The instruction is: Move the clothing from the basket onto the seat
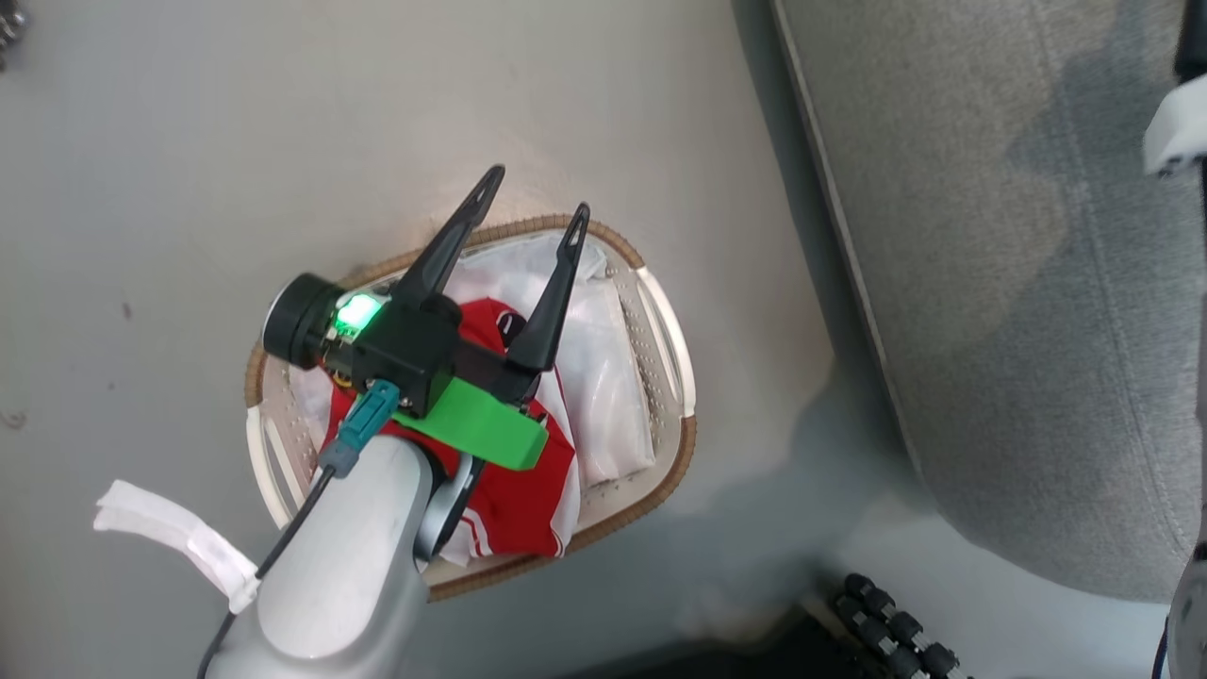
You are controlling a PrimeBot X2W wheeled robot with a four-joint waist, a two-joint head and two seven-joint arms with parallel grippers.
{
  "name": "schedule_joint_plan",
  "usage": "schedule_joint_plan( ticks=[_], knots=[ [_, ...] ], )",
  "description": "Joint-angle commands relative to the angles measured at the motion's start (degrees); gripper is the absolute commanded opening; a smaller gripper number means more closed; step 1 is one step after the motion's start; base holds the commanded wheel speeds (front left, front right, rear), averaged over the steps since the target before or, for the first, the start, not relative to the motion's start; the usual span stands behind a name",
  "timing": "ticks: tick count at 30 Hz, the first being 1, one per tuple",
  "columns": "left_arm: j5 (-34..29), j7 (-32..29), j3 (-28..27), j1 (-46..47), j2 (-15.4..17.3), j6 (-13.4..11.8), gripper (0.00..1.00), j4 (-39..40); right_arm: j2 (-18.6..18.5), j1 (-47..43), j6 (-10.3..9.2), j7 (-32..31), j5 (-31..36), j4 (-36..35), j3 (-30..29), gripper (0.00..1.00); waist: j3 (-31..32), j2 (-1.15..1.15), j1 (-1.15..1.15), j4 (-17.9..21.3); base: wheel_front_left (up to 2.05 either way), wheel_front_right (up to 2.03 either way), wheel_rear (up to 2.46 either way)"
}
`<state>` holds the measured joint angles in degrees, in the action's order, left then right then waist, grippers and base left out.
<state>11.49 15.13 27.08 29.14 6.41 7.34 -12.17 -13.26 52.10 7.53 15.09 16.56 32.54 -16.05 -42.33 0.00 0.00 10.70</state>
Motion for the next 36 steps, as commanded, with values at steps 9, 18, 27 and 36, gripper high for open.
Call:
schedule_joint_plan(
  ticks=[9,18,27,36],
  knots=[
    [2.41,0.02,-2.98,-5.54,-2.09,0.21,1.00,-1.50,-1.71,-8.51,-0.08,0.12,-3.04,-3.61,3.17,1.00,16.03,0.00,0.00,-2.74,0.00,0.00,0.00],
    [4.46,0.03,-8.67,-12.05,-3.29,0.13,1.00,-2.85,-0.08,-12.28,-0.08,0.12,-6.42,-4.92,4.57,1.00,27.95,0.00,0.00,-7.67,0.00,0.00,0.00],
    [7.61,0.03,-13.88,-18.85,-3.49,-2.37,1.00,-3.92,6.70,-22.09,-0.07,0.13,-9.84,-8.51,6.65,1.00,34.87,0.00,0.00,-12.45,0.00,0.00,0.00],
    [5.41,0.02,-19.04,-24.50,-3.52,-4.13,1.00,-2.82,10.22,-33.34,-0.07,0.12,-12.66,-14.08,10.11,1.00,38.64,0.00,0.00,-15.73,0.00,0.00,0.00]
  ],
)
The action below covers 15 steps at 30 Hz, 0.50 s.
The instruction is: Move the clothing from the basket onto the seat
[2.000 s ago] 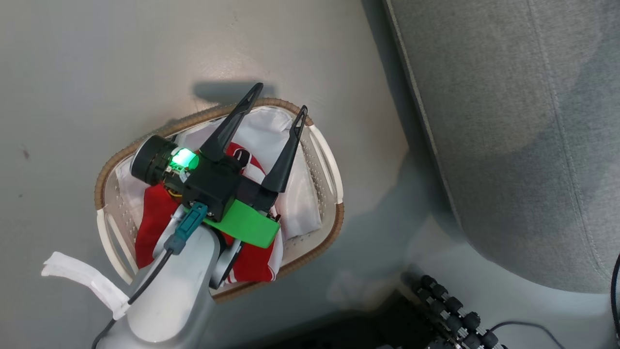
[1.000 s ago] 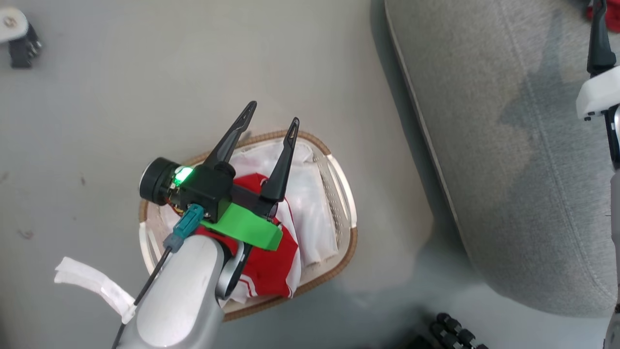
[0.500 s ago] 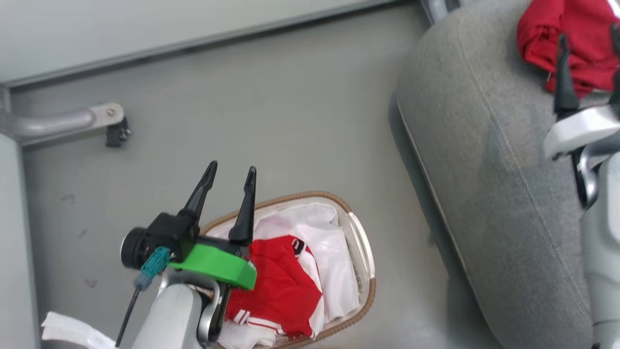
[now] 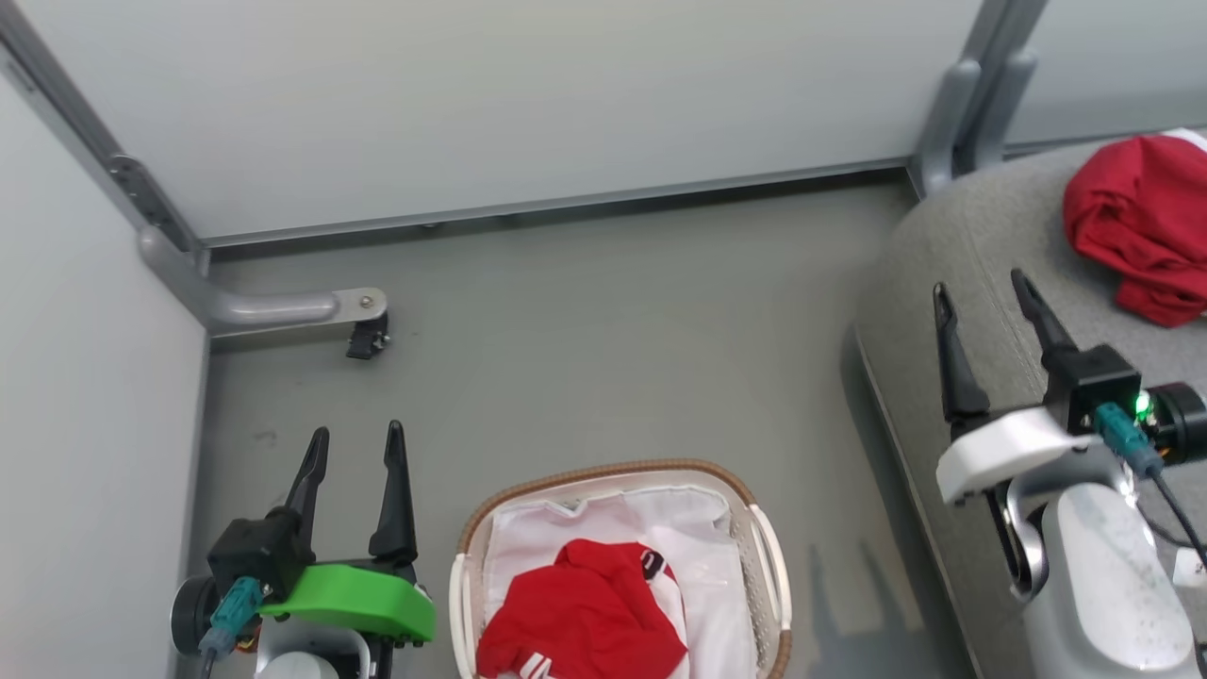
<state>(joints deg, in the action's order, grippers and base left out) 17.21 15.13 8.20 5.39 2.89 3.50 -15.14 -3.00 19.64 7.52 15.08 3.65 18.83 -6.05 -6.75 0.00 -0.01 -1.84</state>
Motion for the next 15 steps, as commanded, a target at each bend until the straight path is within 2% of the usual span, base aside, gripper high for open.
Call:
schedule_joint_plan(
  ticks=[1,7,15],
  knots=[
    [-0.36,0.02,-0.34,-1.19,0.01,-0.42,1.00,0.36,0.02,-2.01,-0.06,0.13,-0.43,-0.88,0.61,1.00,3.23,0.00,0.01,-3.51,0.00,0.00,0.00],
    [-0.73,0.02,-0.40,-3.75,0.01,-0.42,1.00,0.78,0.00,-8.71,-0.06,0.14,-4.94,-4.03,4.55,1.00,4.51,0.00,0.01,-4.56,0.00,0.00,0.00],
    [0.83,0.02,0.00,-6.43,0.01,-1.01,1.00,1.01,-0.04,-14.34,-0.06,0.14,-10.58,-5.11,5.12,1.00,6.51,0.00,0.01,-4.66,0.00,0.00,0.00]
  ],
)
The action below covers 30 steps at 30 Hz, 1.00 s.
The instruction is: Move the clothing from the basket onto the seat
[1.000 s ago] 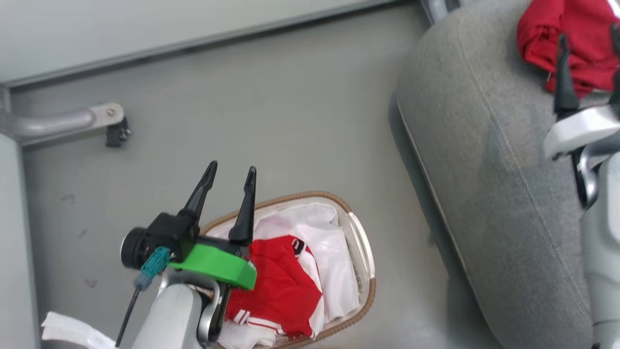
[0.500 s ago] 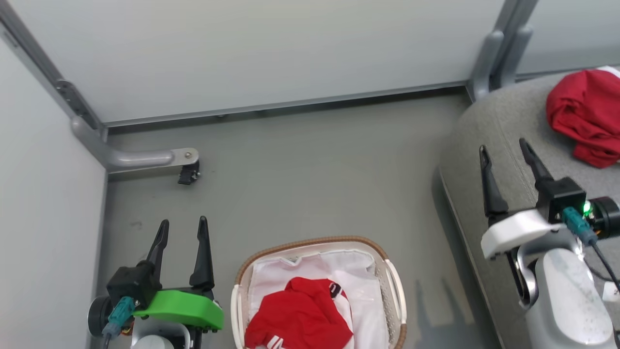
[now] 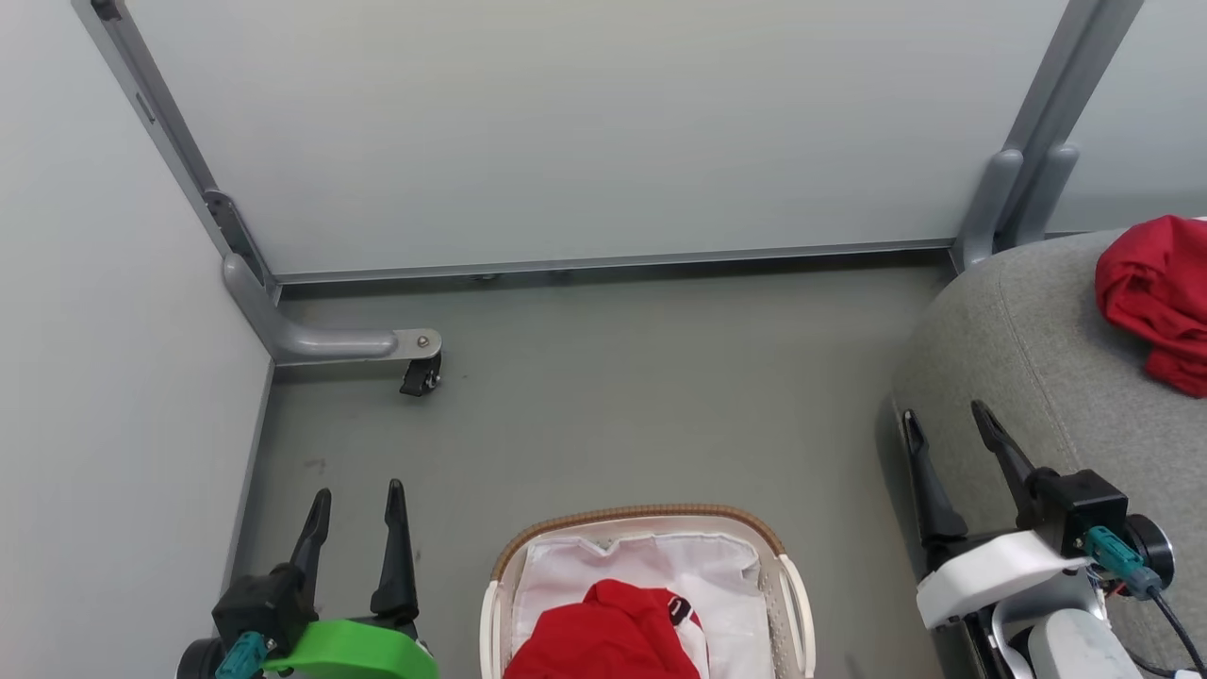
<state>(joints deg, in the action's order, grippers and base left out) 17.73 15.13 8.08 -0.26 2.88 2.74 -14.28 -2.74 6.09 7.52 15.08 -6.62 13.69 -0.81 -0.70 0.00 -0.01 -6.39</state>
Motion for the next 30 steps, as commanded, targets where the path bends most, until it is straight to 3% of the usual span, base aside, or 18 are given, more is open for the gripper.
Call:
schedule_joint_plan(
  ticks=[1,30],
  knots=[
    [0.39,0.02,0.15,-0.90,0.03,-0.32,1.00,0.11,-0.27,-1.04,-0.06,0.14,-0.53,0.05,-0.11,1.00,0.62,0.00,0.01,-0.11,0.00,0.00,0.00],
    [0.24,0.03,0.29,-1.08,0.02,0.09,1.00,-0.54,-0.26,-2.53,-0.06,0.13,-1.86,0.48,1.14,1.00,1.30,0.00,0.01,0.06,0.00,0.00,0.00]
  ],
)
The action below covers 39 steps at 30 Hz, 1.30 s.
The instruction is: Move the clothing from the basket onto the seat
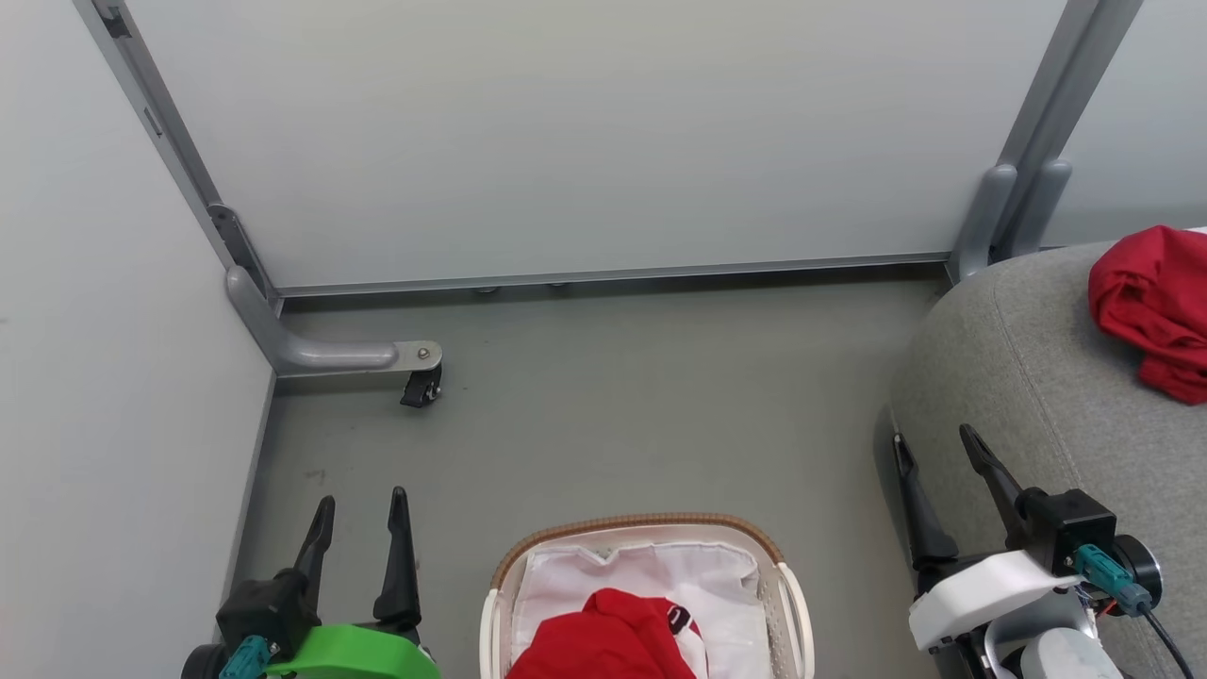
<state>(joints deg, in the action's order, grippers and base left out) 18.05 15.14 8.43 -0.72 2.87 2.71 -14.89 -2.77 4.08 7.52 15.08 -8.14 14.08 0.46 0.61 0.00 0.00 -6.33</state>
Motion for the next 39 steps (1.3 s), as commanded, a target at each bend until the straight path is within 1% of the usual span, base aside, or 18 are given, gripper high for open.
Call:
schedule_joint_plan(
  ticks=[1,14,18,21,24,30,32,36,39],
  knots=[
    [-0.09,0.02,-0.04,-0.62,0.03,0.10,1.00,0.10,-0.22,-0.46,-0.06,0.13,-0.31,0.11,-0.13,1.00,-0.04,0.00,0.00,0.00,0.00,0.00,0.00],
    [-0.18,0.01,0.37,0.40,0.03,0.06,1.00,0.34,-0.23,0.86,-0.06,0.13,0.25,-0.65,-0.93,1.00,-1.44,0.00,0.00,0.41,0.00,0.00,0.00],
    [-1.62,0.01,1.52,2.97,0.03,0.85,1.00,0.02,-0.23,1.89,-0.06,0.14,0.74,-1.40,-1.99,1.00,-3.51,0.00,0.00,0.81,0.00,0.00,0.00],
    [-2.38,0.02,3.33,5.52,0.03,1.41,1.00,-0.83,-0.24,3.50,-0.06,0.13,1.40,-2.08,-2.96,1.00,-6.47,0.00,0.00,1.44,0.00,0.00,0.00],
    [-2.20,0.01,6.13,9.07,0.03,1.91,1.00,-2.59,-0.24,5.51,-0.06,0.13,2.03,-2.77,-4.29,1.00,-10.14,0.00,0.00,2.23,0.00,0.00,0.00],
    [0.37,-0.03,13.47,17.57,0.07,2.43,1.00,-11.44,-0.22,10.07,-0.06,0.13,2.90,-4.13,-6.09,1.00,-18.46,0.00,0.00,4.25,0.00,0.00,0.00],
    [1.64,-0.02,16.67,20.43,0.08,2.73,1.00,-15.02,-0.22,11.51,-0.06,0.13,3.40,-4.41,-6.35,1.00,-21.41,0.00,0.00,5.02,0.00,0.00,0.00],
    [5.10,-0.04,25.06,25.48,0.14,3.28,1.00,-23.83,-0.21,14.11,-0.06,0.13,4.42,-4.81,-6.63,1.00,-26.43,0.00,0.00,6.59,0.00,0.00,0.00],
    [7.67,-0.12,30.55,28.68,0.15,3.56,1.00,-28.39,-0.20,15.77,-0.06,0.13,4.60,-5.24,-6.41,1.00,-29.64,0.00,0.00,7.80,0.00,0.00,0.00]
  ],
)
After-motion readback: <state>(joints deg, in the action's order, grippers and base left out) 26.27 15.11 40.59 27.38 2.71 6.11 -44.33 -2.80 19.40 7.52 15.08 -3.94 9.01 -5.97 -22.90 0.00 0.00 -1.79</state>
